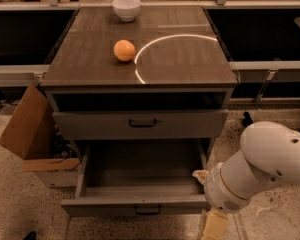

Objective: Close middle drawer

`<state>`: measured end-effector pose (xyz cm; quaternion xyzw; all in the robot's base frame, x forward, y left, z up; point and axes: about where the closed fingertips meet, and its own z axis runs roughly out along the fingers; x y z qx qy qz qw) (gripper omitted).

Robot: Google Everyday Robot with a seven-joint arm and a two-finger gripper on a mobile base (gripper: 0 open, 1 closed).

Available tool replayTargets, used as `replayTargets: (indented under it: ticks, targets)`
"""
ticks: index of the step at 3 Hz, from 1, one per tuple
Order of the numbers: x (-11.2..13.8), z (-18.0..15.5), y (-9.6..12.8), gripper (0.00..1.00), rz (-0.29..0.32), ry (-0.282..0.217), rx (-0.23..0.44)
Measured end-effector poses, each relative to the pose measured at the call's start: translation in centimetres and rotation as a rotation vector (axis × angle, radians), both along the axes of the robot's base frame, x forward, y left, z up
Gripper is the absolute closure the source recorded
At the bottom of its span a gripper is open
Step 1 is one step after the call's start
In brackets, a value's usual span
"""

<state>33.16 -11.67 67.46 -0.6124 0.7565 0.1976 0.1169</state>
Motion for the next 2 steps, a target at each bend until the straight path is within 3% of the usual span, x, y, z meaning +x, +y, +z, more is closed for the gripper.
replayTargets:
  ticks: [2]
  targets:
    - [-0.1,-6.8,0.9,0.00,0.072,-0.044,-0.049]
